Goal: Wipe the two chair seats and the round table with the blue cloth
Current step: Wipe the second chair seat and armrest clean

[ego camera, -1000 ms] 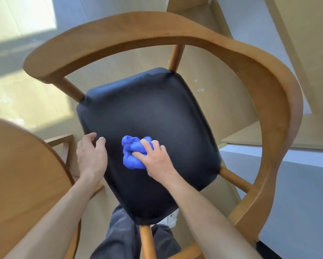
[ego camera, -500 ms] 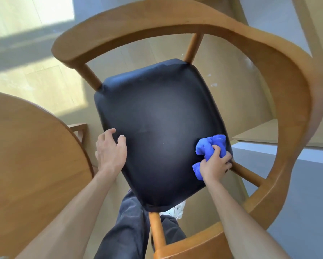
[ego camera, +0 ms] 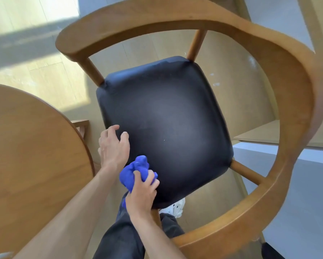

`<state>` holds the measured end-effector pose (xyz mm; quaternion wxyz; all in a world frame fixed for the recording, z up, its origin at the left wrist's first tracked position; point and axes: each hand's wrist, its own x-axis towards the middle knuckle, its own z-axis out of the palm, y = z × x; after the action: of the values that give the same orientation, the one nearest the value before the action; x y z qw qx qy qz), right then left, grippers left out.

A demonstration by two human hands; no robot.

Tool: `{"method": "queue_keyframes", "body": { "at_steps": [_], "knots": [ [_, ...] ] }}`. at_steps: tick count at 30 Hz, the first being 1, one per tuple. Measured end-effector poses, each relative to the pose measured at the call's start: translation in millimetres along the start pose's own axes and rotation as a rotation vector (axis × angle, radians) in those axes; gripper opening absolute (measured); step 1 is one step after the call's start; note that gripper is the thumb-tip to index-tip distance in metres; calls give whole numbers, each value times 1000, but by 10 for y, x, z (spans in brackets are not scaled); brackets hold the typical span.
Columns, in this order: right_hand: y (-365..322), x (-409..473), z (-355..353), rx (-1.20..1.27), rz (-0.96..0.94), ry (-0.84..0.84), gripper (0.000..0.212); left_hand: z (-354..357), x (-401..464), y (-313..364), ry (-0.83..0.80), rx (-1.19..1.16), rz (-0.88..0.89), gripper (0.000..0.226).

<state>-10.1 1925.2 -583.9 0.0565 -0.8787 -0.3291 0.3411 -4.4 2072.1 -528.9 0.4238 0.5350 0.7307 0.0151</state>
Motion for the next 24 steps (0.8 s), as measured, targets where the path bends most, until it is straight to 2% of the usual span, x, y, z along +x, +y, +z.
{"method": "queue_keyframes", "body": {
  "at_steps": [3, 6, 10, 14, 24],
  "knots": [
    [15, 86, -91, -148, -260, -15, 64, -14, 25, -11, 23, -10, 4, 39],
    [100, 426, -412, -190, -390, 120, 49, -16, 57, -17, 51, -21, -7, 39],
    [185, 1225, -935, -207, -244, 343, 53, 38, 74, -68, 48, -39, -13, 38],
    [234, 1580, -1099, -272, -137, 177, 55, 72, 101, -133, 43, -37, -17, 37],
    [468, 835, -674, -208, -166, 104, 64, 36, 63, -97, 43, -33, -7, 37]
  ]
}}
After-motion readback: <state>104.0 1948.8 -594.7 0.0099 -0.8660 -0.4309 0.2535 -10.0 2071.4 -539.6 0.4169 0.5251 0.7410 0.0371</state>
